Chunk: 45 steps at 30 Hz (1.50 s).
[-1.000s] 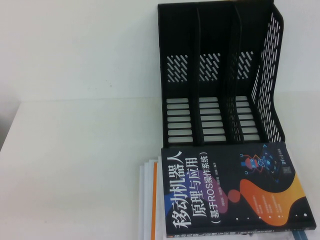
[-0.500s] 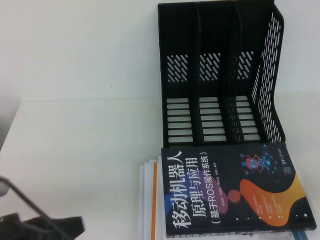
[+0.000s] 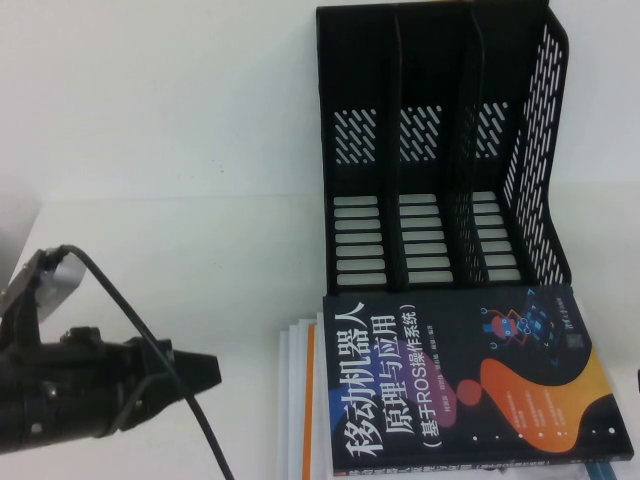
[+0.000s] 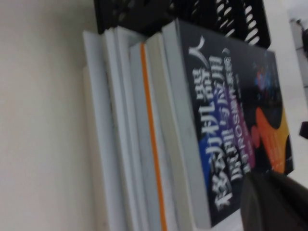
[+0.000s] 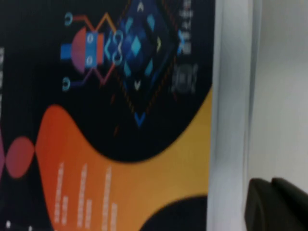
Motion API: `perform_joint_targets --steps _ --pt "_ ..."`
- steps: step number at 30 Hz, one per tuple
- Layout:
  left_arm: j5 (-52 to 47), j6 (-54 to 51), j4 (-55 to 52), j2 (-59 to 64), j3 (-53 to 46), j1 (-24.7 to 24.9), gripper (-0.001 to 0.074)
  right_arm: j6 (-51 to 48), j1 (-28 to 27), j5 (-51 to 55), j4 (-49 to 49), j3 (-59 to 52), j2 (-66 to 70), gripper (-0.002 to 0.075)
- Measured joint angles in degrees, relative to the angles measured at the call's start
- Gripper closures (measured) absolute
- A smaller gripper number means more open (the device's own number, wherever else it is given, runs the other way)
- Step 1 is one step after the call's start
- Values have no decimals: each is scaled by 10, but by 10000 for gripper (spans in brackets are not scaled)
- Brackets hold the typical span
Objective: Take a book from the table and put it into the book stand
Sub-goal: Push book with right arm
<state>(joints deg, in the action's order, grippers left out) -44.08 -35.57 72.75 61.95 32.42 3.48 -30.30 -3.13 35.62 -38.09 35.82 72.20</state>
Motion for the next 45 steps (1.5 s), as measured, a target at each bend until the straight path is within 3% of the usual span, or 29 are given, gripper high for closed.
perform_joint_targets --steps 20,29,36,39,45 --pt "14 -54 119 6 2 0 738 -74 2 -6 -78 31 82 729" --pt "17 -80 144 6 2 0 738 -88 69 -26 -79 50 109 729" --pt "17 -81 143 8 2 0 733 -85 85 -20 -91 76 124 729" --pt "14 -81 151 8 2 0 654 -85 91 -20 -94 79 126 729" --pt "-17 -81 173 10 3 0 290 -85 124 -30 -102 82 127 729"
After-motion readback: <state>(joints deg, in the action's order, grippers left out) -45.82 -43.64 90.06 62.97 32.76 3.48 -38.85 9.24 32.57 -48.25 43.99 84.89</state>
